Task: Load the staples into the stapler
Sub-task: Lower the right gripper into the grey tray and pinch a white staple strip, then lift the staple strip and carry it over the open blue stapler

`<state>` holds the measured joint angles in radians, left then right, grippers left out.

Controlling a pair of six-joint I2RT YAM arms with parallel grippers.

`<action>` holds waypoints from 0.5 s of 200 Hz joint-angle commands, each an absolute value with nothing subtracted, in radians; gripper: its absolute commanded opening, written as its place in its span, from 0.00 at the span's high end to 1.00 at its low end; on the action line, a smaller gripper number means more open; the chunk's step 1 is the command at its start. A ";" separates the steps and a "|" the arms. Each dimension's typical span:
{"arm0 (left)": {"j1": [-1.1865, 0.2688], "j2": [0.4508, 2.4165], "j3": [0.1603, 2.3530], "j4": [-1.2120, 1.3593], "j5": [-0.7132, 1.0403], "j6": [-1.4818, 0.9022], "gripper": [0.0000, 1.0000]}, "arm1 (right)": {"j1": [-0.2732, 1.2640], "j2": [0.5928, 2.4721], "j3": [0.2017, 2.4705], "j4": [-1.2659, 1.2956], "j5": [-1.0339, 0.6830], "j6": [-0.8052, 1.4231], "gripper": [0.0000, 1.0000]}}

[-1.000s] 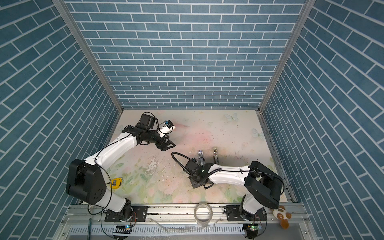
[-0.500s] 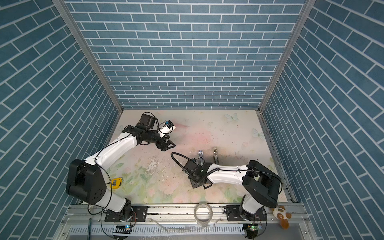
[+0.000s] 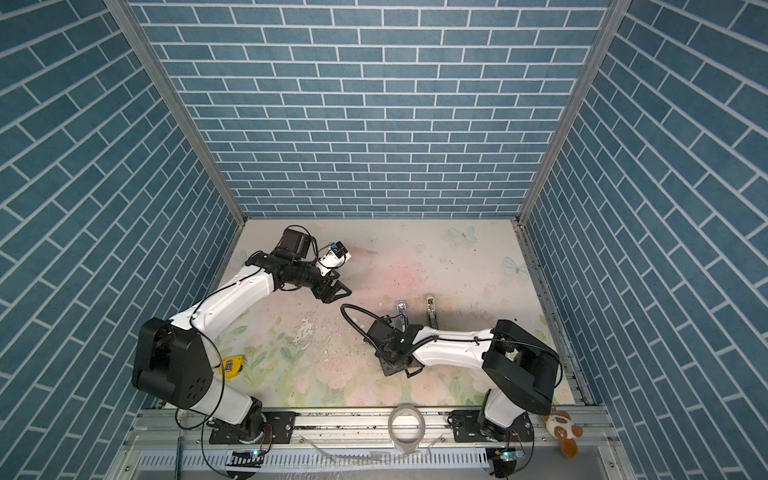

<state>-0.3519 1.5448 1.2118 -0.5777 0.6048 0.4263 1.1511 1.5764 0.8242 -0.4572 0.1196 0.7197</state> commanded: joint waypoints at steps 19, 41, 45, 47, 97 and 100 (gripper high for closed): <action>-0.357 1.537 1.200 -0.576 0.622 0.423 0.17 | 1.157 1.566 0.842 -0.474 0.152 0.741 0.90; -0.357 1.534 1.200 -0.574 0.620 0.424 0.17 | 1.157 1.535 0.841 -0.474 0.165 0.735 0.90; -0.357 1.534 1.198 -0.574 0.620 0.423 0.17 | 1.158 1.529 0.841 -0.473 0.167 0.734 0.91; -0.357 1.534 1.198 -0.573 0.620 0.422 0.17 | 1.158 1.527 0.841 -0.474 0.168 0.733 0.90; -0.357 1.537 1.200 -0.573 0.621 0.419 0.17 | 1.157 1.492 0.838 -0.474 0.173 0.721 0.91; -0.357 1.535 1.200 -0.572 0.620 0.419 0.17 | 1.156 1.491 0.837 -0.474 0.174 0.722 0.91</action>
<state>-0.3519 1.5448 1.2118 -0.5705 0.6079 0.4225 1.1519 1.5101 0.8242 -0.4561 0.1436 0.7181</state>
